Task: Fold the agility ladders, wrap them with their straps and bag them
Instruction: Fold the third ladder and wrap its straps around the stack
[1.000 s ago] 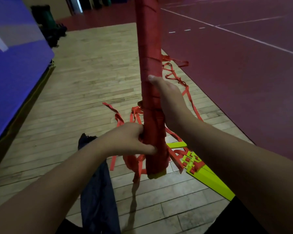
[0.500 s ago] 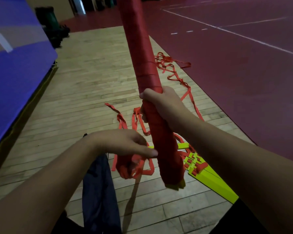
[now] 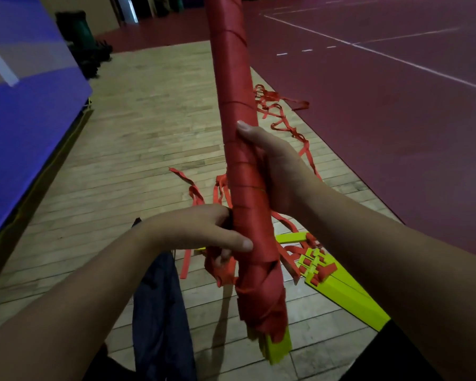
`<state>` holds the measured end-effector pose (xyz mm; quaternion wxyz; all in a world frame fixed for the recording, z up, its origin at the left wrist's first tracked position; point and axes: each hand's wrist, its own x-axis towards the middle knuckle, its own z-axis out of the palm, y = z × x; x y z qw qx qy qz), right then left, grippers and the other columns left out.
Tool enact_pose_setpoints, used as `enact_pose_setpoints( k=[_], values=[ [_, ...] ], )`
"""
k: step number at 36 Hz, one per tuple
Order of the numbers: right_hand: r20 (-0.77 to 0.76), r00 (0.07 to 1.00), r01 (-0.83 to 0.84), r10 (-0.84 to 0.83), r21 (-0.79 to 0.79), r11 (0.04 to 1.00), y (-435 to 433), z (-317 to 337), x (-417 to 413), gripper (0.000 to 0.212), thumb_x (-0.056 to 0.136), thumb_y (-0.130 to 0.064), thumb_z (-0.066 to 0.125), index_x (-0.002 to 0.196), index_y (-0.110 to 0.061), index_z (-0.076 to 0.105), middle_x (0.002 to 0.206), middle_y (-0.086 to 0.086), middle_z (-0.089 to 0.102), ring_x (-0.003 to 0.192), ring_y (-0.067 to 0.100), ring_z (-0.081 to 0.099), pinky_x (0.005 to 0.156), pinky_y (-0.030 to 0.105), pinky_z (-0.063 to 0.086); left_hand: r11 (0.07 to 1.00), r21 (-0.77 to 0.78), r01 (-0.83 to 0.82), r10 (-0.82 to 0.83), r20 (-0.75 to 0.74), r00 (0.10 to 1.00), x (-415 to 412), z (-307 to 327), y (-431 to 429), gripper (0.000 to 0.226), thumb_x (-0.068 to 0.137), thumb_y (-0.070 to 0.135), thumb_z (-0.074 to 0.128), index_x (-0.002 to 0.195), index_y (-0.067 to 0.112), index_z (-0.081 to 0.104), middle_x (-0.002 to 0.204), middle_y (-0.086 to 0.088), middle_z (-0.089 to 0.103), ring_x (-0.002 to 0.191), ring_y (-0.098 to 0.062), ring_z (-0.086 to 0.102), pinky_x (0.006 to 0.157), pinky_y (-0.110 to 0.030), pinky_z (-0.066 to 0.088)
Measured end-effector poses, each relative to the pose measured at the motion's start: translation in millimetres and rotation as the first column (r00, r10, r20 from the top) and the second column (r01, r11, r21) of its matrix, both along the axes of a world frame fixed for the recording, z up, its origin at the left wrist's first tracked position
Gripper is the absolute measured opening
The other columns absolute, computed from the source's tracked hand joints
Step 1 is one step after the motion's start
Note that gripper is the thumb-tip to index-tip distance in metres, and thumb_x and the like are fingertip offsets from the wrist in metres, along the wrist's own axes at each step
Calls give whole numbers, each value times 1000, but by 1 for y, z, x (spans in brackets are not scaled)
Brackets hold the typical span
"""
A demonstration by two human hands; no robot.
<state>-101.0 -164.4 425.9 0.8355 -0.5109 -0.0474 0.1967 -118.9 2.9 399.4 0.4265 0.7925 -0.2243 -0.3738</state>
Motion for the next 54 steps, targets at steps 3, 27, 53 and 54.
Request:
enact_pose_setpoints(
  k=[3,27,53,54],
  values=[
    [-16,1000,26,-27,-50,998,3,-2,-1,27,91,-37,65,96,-12,56,70,7,54,60,22,56,54,28,55,996,-52,78,-83,-109,991,-2,5,0,23,71,43,72,89,28,74,70,4,71,66,-11,68,70,-26,53],
    [-43,999,-11,18,146,989,-4,-6,12,34,94,-39,61,112,-11,55,77,1,59,55,12,58,57,26,52,989,5,-145,140,218,966,1,-9,-1,51,63,70,72,92,29,70,75,3,70,66,-11,65,66,-34,56],
    [-129,991,18,-17,10,1000,-6,-9,15,57,104,-52,40,131,-5,54,106,25,68,82,28,66,72,35,57,970,198,-138,111,143,983,-1,-16,-11,38,70,66,66,97,39,68,93,23,74,90,3,69,84,-19,53],
    [-110,994,4,-2,21,1000,-7,-7,13,51,104,-49,41,127,-6,55,106,25,67,84,29,65,71,34,56,970,193,-145,121,130,984,-1,-16,-10,39,70,65,67,99,39,68,96,21,74,93,1,69,87,-21,54]
  ],
)
